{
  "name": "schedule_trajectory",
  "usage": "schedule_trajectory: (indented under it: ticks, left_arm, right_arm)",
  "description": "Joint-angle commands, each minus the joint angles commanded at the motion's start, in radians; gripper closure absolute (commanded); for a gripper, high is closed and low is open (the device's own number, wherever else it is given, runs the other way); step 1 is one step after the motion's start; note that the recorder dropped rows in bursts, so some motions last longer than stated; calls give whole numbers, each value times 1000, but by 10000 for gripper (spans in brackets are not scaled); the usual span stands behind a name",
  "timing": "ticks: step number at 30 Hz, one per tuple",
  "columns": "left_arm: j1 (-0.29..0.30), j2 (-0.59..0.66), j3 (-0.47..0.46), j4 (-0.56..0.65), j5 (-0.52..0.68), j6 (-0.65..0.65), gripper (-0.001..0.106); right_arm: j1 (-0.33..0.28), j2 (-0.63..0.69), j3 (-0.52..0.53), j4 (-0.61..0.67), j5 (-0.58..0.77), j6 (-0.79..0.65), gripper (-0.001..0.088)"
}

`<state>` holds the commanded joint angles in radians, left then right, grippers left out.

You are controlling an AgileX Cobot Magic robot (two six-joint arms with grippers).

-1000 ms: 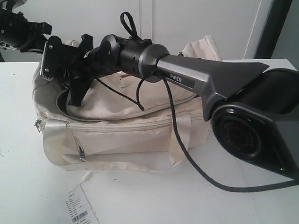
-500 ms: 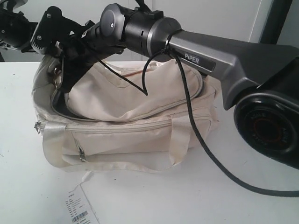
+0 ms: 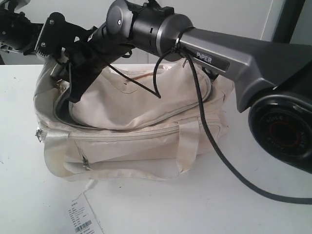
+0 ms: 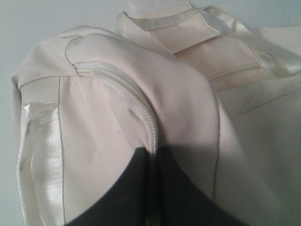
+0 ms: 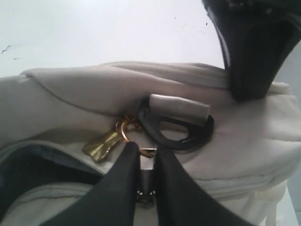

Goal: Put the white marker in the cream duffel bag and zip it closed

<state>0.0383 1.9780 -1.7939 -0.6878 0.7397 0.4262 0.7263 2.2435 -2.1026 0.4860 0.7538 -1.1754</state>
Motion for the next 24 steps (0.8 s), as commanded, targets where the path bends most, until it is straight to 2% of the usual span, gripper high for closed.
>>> schedule_trajectory:
  ticks: [1,3,9,13,24]
  left_arm:
    - [0,0,0,0,-12,0,1050]
    - [0,0,0,0,-14,0,1050]
    - [0,0,0,4,-30,-2,1050]
    - [0,0,0,4,-33,-2,1050]
    - [0,0,0,8,-38,-2,1050]
  right_arm:
    - [0,0,0,63,33,-77,868]
    - [0,0,0,106,50,-126,868]
    - [0,0,0,110,109,-139,868]
    - [2,0,0,187,136,-190,868]
    - [12,0,0,198,231,-219,868]
